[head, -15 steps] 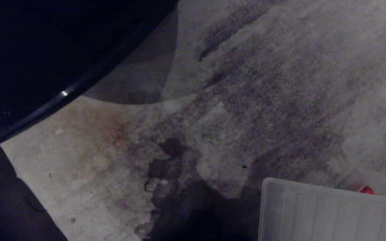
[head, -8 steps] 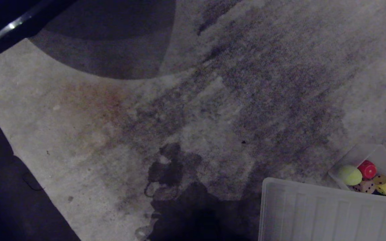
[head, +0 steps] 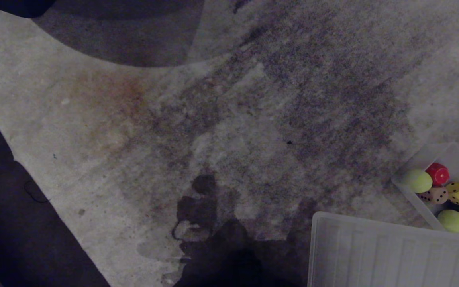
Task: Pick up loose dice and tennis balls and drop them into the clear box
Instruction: Close the lid
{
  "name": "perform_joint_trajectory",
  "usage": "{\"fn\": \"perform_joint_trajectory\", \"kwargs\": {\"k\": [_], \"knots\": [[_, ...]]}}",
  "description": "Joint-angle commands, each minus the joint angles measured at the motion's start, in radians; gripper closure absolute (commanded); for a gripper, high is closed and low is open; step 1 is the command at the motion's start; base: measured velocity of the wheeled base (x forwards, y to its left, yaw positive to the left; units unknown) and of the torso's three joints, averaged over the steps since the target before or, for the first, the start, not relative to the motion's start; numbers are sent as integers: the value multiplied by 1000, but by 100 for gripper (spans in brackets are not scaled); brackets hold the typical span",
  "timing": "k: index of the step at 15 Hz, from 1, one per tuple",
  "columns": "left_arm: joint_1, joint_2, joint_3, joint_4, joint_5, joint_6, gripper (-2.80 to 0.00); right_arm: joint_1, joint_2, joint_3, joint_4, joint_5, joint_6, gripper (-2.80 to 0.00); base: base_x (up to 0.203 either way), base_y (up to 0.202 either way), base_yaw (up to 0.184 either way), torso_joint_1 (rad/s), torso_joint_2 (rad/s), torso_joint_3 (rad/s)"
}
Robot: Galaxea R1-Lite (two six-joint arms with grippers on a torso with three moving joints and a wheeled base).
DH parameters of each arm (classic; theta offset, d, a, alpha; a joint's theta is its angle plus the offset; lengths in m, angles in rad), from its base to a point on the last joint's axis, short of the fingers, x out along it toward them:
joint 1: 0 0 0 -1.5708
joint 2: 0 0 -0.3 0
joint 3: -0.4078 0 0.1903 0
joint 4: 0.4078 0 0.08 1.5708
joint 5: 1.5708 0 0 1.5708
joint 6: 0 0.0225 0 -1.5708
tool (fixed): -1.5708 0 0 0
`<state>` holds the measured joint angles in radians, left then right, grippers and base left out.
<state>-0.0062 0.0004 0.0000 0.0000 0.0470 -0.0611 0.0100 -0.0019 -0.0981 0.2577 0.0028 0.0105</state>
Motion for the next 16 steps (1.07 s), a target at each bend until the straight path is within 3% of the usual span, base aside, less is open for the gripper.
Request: {"fn": "perform_joint_trajectory", "kwargs": {"k": [1,7,16], "knots": [[0,1,2,0,-1,-2,0,1,2,0,2,0,2,0,0,0,0,0,0,0],[0,1,2,0,1,-3,0,1,2,0,2,0,2,0,1,2,-28,1,1,1],[0,1,2,0,1,-3,0,1,2,0,2,0,0,0,1,11,-162,3,3,3]]}}
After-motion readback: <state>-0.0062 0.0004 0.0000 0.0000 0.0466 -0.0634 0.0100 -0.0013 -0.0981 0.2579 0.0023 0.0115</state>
